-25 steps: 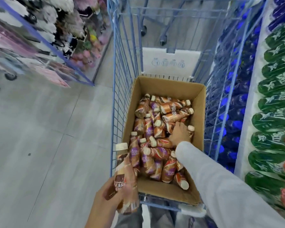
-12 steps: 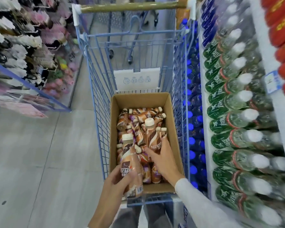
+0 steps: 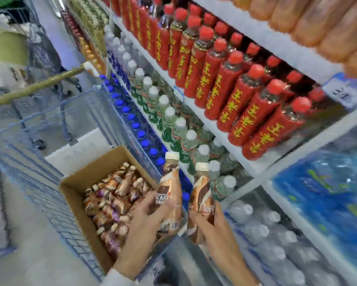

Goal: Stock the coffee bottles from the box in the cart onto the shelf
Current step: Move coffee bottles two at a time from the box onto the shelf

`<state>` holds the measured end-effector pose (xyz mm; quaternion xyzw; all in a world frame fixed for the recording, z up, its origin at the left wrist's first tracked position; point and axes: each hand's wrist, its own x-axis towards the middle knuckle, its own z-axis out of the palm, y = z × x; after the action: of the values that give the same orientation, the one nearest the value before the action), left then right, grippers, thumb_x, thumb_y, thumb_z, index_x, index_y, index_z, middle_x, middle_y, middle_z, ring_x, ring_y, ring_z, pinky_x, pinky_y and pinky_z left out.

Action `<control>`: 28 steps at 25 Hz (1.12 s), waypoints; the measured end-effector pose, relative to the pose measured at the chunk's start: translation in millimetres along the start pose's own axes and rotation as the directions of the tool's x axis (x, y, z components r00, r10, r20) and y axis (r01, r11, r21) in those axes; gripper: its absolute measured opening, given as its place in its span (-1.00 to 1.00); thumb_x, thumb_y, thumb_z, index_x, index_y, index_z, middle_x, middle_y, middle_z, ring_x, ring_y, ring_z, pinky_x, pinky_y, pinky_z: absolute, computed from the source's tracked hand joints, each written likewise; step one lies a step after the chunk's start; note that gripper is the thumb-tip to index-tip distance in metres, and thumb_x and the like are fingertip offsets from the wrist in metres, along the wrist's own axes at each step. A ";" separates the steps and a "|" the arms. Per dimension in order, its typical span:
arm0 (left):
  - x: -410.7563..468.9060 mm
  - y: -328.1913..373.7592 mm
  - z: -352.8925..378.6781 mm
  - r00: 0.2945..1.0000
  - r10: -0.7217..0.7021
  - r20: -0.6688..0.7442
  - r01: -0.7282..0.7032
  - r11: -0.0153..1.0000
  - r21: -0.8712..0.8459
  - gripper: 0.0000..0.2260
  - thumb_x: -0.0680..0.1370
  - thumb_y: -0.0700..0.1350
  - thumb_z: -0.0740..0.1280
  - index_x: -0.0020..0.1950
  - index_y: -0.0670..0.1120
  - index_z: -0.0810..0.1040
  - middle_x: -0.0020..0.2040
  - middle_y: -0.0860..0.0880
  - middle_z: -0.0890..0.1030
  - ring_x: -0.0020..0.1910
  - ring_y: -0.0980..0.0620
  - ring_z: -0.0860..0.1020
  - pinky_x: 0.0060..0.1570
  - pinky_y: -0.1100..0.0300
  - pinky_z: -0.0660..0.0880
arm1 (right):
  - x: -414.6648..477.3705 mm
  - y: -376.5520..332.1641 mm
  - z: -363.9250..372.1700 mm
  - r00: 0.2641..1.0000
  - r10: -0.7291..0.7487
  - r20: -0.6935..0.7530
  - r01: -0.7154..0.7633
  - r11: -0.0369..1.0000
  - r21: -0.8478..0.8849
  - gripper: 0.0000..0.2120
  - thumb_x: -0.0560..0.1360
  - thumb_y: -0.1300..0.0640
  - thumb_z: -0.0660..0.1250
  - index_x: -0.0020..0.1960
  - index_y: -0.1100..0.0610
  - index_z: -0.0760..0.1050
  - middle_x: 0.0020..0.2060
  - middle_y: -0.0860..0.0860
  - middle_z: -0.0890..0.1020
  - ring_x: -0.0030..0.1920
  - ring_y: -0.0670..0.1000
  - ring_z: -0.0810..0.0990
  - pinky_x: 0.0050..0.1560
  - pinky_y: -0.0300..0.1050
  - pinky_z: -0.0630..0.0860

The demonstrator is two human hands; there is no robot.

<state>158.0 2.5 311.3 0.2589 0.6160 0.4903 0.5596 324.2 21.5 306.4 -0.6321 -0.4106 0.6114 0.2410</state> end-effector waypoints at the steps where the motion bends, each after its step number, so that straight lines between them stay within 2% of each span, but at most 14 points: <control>1: -0.5 -0.2 18.6 0.999 0.015 0.048 -0.016 1.000 0.010 -0.86 0.49 -0.08 0.49 0.03 0.08 0.73 -0.06 0.04 0.74 -0.05 0.07 0.68 -0.02 0.15 0.56 | -10.8 1.2 -20.4 0.999 -0.007 -0.053 0.009 0.999 0.038 -0.72 0.50 -0.02 0.46 0.16 -0.06 0.49 -0.05 -0.14 0.69 -0.06 -0.15 0.66 0.07 -0.10 0.58; 2: -2.8 0.3 36.2 0.996 0.017 0.090 -0.018 1.000 0.018 -0.86 0.44 -0.03 0.52 -0.01 0.09 0.74 -0.08 -0.01 0.75 -0.08 0.03 0.68 -0.01 0.06 0.57 | -22.7 1.6 -38.5 0.995 -0.010 -0.097 0.018 0.996 0.084 -0.74 0.51 0.02 0.45 0.15 -0.03 0.50 -0.09 -0.12 0.69 -0.13 -0.16 0.67 -0.02 -0.18 0.58; 4: -13.4 2.4 77.0 0.982 0.019 0.188 -0.026 0.999 0.038 -0.69 0.30 0.11 0.51 -0.01 0.06 0.72 -0.10 -0.11 0.73 -0.08 -0.06 0.66 0.04 -0.13 0.55 | -47.1 7.3 -76.7 0.979 -0.035 -0.200 0.065 0.987 0.144 -0.77 0.52 0.06 0.44 0.14 -0.04 0.50 -0.16 -0.14 0.70 -0.22 -0.21 0.66 -0.25 -0.36 0.50; 5: -21.0 2.8 96.6 0.970 0.026 0.242 -0.035 0.999 0.034 -0.64 0.27 0.13 0.50 0.00 0.02 0.70 -0.10 -0.20 0.70 -0.08 -0.10 0.63 0.06 -0.20 0.55 | -60.6 10.4 -94.2 0.968 -0.052 -0.244 0.095 0.981 0.170 -0.77 0.52 0.07 0.44 0.14 -0.06 0.50 -0.17 -0.16 0.71 -0.22 -0.23 0.66 -0.29 -0.40 0.48; 7: -43.8 0.5 139.8 0.932 0.047 0.360 -0.069 0.996 0.049 -0.61 0.28 0.14 0.51 0.00 -0.03 0.69 -0.11 -0.34 0.63 -0.11 -0.14 0.58 0.02 -0.27 0.56 | -92.5 24.0 -134.1 0.941 -0.078 -0.331 0.157 0.963 0.220 -0.75 0.52 0.07 0.43 0.15 -0.12 0.50 -0.12 -0.16 0.71 -0.14 -0.19 0.68 -0.20 -0.33 0.53; 8: -56.2 0.9 159.4 0.913 0.065 0.404 -0.096 0.994 0.056 -0.63 0.28 0.14 0.53 -0.02 -0.02 0.70 -0.14 -0.32 0.64 -0.16 -0.12 0.60 -0.12 -0.22 0.62 | -108.0 29.7 -152.2 0.927 -0.089 -0.365 0.182 0.956 0.230 -0.74 0.51 0.06 0.43 0.15 -0.15 0.50 -0.08 -0.14 0.71 -0.08 -0.13 0.68 -0.10 -0.21 0.58; 10: -83.9 2.7 197.9 0.880 0.106 0.463 -0.144 0.988 0.047 -0.68 0.24 0.12 0.58 -0.09 0.02 0.72 -0.25 -0.14 0.68 -0.30 -0.02 0.64 -0.38 0.10 0.60 | -139.3 39.7 -188.9 0.897 -0.098 -0.431 0.222 0.943 0.247 -0.73 0.50 0.03 0.43 0.15 -0.19 0.50 -0.08 -0.13 0.70 -0.03 -0.06 0.68 0.09 0.01 0.61; 12: -115.3 4.5 239.0 0.849 0.139 0.510 -0.182 0.983 0.036 -0.66 0.20 0.16 0.54 -0.11 0.04 0.73 -0.23 -0.08 0.70 -0.28 -0.02 0.65 -0.31 0.13 0.57 | -173.0 50.4 -229.6 0.860 -0.133 -0.492 0.284 0.927 0.245 -0.79 0.47 -0.04 0.47 0.07 -0.19 0.51 -0.12 -0.13 0.70 -0.04 -0.05 0.68 0.14 0.09 0.59; 16: -164.7 7.1 309.7 0.799 0.202 0.566 -0.241 0.970 -0.007 -0.70 0.17 0.12 0.53 -0.16 0.05 0.73 -0.22 -0.07 0.69 -0.21 -0.07 0.63 -0.16 -0.01 0.58 | -228.4 57.3 -300.8 0.776 -0.192 -0.600 0.401 0.885 0.235 -0.83 0.48 -0.01 0.48 0.01 -0.14 0.53 -0.15 -0.12 0.69 -0.07 -0.04 0.68 -0.05 -0.03 0.61; 19: -196.9 17.5 363.4 0.741 0.274 0.613 -0.298 0.952 -0.067 -0.80 0.26 0.03 0.54 -0.15 0.06 0.73 -0.20 -0.04 0.72 -0.23 -0.01 0.67 -0.26 0.07 0.63 | -259.9 53.8 -351.6 0.695 -0.221 -0.684 0.459 0.869 0.186 -0.83 0.44 -0.04 0.48 -0.01 -0.13 0.54 -0.11 -0.04 0.69 -0.02 0.07 0.67 0.05 0.09 0.61; 21: -212.0 29.2 400.9 0.698 0.329 0.636 -0.343 0.933 -0.107 -0.86 0.31 -0.02 0.57 -0.16 0.03 0.72 -0.23 -0.02 0.70 -0.28 0.04 0.66 -0.33 0.14 0.62 | -277.1 45.2 -384.0 0.631 -0.233 -0.740 0.500 0.851 0.159 -0.84 0.49 0.02 0.46 0.04 -0.08 0.53 -0.11 -0.01 0.69 -0.05 0.04 0.69 -0.01 0.00 0.61; 24: -221.0 50.5 451.8 0.642 0.392 0.658 -0.409 0.902 -0.139 -0.99 0.50 -0.13 0.47 -0.11 -0.04 0.68 -0.26 0.01 0.67 -0.29 0.08 0.61 -0.32 0.22 0.59 | -291.0 26.9 -426.2 0.540 -0.281 -0.793 0.527 0.848 0.058 -0.78 0.49 -0.01 0.45 0.08 -0.04 0.48 -0.10 0.00 0.68 -0.11 0.01 0.69 -0.07 -0.02 0.63; 26: -219.2 65.1 482.4 0.574 0.443 0.688 -0.499 0.856 -0.134 -0.95 0.51 -0.12 0.47 -0.04 -0.05 0.68 -0.21 0.02 0.70 -0.24 0.09 0.62 -0.23 0.20 0.60 | -292.6 12.2 -448.9 0.472 -0.311 -0.825 0.544 0.839 -0.006 -0.72 0.49 0.01 0.46 0.11 0.01 0.44 -0.08 -0.02 0.65 -0.12 -0.03 0.66 -0.14 -0.11 0.60; 28: -214.0 76.9 508.2 0.504 0.494 0.708 -0.614 0.782 -0.108 -0.87 0.49 -0.08 0.51 0.02 -0.01 0.68 -0.14 0.06 0.73 -0.17 0.15 0.65 -0.17 0.25 0.59 | -287.8 -0.3 -468.5 0.425 -0.332 -0.842 0.545 0.837 -0.055 -0.62 0.48 0.01 0.47 0.18 0.04 0.39 -0.03 -0.05 0.63 -0.05 -0.02 0.64 -0.11 -0.13 0.57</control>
<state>671.0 6.2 527.7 0.6521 0.2743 0.4559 0.5401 803.3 -120.1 535.9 -0.6796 -0.3270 0.1992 0.6257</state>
